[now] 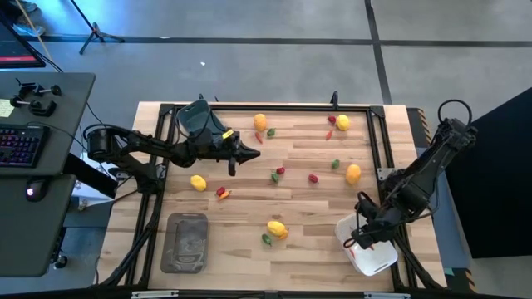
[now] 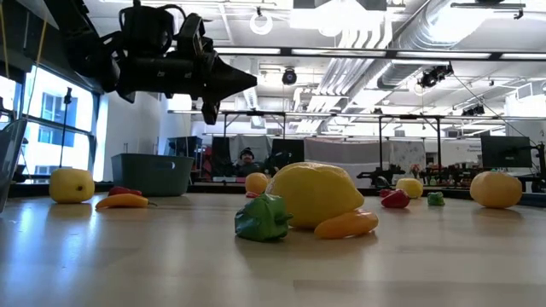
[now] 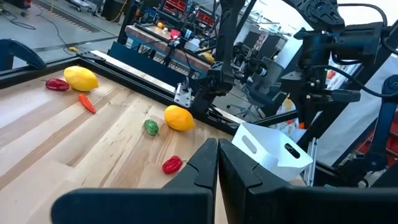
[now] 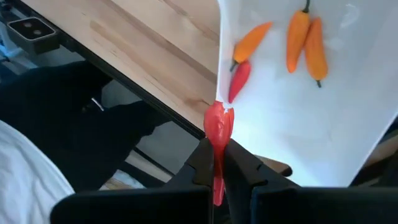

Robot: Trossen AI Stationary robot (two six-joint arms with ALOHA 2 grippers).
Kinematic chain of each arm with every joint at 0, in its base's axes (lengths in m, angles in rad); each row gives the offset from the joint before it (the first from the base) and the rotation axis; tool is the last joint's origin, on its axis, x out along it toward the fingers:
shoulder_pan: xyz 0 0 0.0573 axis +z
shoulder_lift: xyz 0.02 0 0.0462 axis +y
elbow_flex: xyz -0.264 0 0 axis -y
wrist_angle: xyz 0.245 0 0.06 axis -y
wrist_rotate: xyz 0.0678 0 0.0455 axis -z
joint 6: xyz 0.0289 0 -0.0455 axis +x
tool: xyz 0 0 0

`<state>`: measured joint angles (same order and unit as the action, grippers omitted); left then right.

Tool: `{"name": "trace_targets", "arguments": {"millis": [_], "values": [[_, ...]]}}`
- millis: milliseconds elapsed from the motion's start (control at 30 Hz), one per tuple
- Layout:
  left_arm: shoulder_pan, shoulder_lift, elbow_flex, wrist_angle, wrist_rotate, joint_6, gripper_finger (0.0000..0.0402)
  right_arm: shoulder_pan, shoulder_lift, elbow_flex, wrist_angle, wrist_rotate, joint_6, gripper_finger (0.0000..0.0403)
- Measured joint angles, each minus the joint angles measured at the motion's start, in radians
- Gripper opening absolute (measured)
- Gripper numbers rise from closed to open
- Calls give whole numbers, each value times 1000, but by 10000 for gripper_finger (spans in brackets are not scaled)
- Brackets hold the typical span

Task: Sort produce into baskets
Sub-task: Put the dark orange chili pepper into the white bin

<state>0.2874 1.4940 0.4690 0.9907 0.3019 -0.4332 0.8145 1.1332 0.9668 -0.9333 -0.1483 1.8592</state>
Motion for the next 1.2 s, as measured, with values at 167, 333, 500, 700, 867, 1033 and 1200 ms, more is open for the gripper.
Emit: {"name": "trace_targets", "arguments": {"millis": [167, 333, 500, 700, 867, 1033, 1200], "values": [[0, 0, 0, -1, 0, 16, 0, 0, 0, 0, -9, 15, 0, 5], [0, 0, 0, 0, 0, 18, 0, 0, 0, -6, -7, 51, -38, 5], [0, 0, 0, 0, 0, 25, 0, 0, -8, -137, 191, 17, -38, 5], [0, 0, 0, 0, 0, 17, 0, 0, -10, -240, 357, 35, 27, 5], [0, 0, 0, -1, 0, 0, 0, 0, -10, -245, 325, 32, 21, 5], [0, 0, 0, -8, 0, 0, 0, 0, -7, -245, 269, 31, 18, 5], [0, 0, 0, -9, 0, 1, 0, 0, -7, -283, 263, 27, 26, 5]]}}
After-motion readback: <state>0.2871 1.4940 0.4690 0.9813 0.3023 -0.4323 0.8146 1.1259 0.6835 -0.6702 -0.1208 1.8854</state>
